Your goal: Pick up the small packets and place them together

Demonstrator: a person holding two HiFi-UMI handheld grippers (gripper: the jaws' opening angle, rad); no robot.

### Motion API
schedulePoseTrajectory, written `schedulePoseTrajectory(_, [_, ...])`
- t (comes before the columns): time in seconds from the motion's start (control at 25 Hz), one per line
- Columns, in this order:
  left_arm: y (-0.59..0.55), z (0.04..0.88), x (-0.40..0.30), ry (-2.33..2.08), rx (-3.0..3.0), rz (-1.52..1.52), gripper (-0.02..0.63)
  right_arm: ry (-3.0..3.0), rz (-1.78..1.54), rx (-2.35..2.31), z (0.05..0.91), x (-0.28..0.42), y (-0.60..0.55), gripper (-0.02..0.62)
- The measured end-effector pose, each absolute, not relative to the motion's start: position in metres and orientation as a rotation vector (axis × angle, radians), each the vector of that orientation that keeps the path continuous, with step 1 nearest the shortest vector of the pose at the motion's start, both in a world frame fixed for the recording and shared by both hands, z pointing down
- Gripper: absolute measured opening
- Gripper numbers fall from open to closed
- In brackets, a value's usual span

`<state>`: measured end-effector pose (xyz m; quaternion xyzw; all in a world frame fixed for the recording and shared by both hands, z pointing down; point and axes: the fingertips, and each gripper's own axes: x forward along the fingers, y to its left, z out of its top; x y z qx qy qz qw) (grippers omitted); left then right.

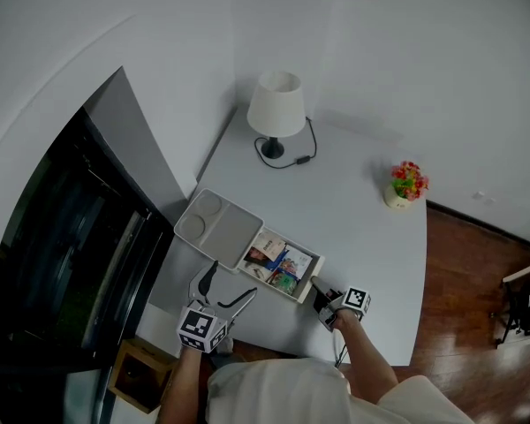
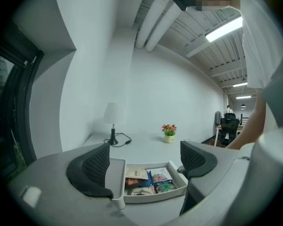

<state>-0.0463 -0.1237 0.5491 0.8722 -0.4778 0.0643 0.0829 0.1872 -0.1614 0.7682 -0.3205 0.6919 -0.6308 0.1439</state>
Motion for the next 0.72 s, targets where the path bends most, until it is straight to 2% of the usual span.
schedulePoseTrajectory(0.04, [-0.123, 0.548, -0.046, -1.428, 2.607, 0.192, 0.472, 2.001, -1.793, -0.961, 0.768, 0.192, -0.163, 0.161])
schedulePoseTrajectory(0.08, [-0.122, 0.547, -0.046, -1.429, 2.609, 0.191, 0.472, 1.99, -1.768, -0.995, 0.764, 0.198, -0.166, 0.192])
schedulePoseTrajectory(0.36, [-0.121, 0.537, -0.044, -1.432, 2.628, 0.161, 0.472, 2.3, -1.436, -1.212, 0.716, 0.229, -0.184, 0.207])
schedulePoseTrajectory(0.4, [-0.121, 0.536, -0.043, -1.428, 2.633, 0.158, 0.472, 2.353, -1.374, -1.231, 0.706, 0.23, -0.186, 0.238])
schedulePoseTrajectory(0.44, [-0.12, 0.534, -0.041, -1.425, 2.638, 0.155, 0.472, 2.403, -1.312, -1.248, 0.696, 0.229, -0.187, 0.244])
schedulePoseTrajectory(0.72, [-0.114, 0.527, -0.036, -1.412, 2.653, 0.131, 0.472, 2.635, -0.901, -1.288, 0.614, 0.21, -0.187, 0.244])
